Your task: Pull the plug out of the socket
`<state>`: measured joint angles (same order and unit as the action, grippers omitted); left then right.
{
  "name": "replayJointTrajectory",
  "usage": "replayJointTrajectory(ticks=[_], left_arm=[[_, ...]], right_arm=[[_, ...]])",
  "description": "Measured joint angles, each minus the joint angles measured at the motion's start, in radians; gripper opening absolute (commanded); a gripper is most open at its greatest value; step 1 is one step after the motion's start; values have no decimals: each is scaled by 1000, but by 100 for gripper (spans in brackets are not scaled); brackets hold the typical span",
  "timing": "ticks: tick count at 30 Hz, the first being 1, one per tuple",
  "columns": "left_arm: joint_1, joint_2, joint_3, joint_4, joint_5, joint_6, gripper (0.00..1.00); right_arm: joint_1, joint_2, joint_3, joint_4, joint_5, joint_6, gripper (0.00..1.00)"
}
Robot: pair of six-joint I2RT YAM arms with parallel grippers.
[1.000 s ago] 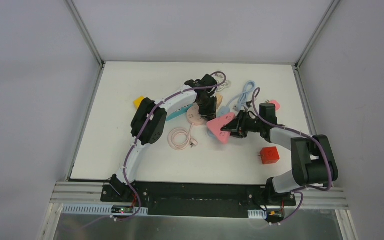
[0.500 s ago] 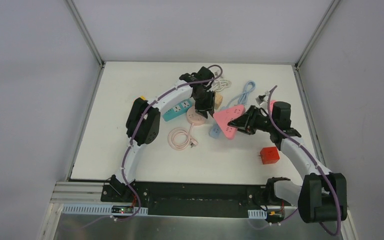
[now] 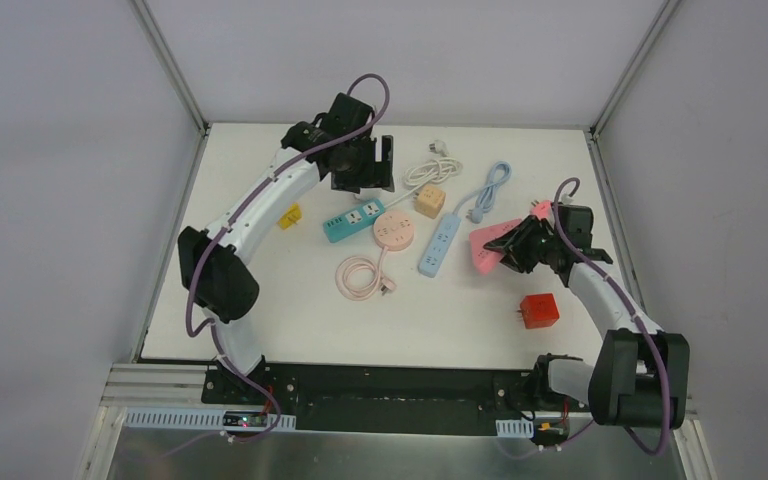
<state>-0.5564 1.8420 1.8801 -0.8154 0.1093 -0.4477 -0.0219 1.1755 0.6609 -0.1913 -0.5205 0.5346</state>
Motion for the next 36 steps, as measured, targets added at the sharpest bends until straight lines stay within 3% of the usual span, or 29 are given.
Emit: replayJointTrajectory(ticks=[2, 13, 20, 21, 22, 25, 34, 36], left_arm=[[1, -45, -29, -2, -27, 19, 82], [6, -109, -52, -66, -66, 77, 81], [8, -122, -38, -89, -65, 96, 93], [8, -128, -39, -88, -65, 97, 94], [8, -137, -40, -87, -66, 97, 95], [8, -191, -63, -76, -69, 96, 96], [8, -412, -227, -19, -161, 95, 96], [8, -433, -251, -18, -192, 92, 97]], right_arm=[[0, 32, 0, -6, 8, 2, 10], [0, 185, -26, 190, -47, 14, 10], [0, 223, -37, 267, -73, 19, 10], [0, 220, -38, 267, -72, 20, 56], [0, 215, -39, 262, -72, 21, 71], [0, 190, -50, 207, -33, 20, 77], [0, 156, -53, 16, 82, 7, 79], [0, 132, -53, -13, 109, 6, 88]])
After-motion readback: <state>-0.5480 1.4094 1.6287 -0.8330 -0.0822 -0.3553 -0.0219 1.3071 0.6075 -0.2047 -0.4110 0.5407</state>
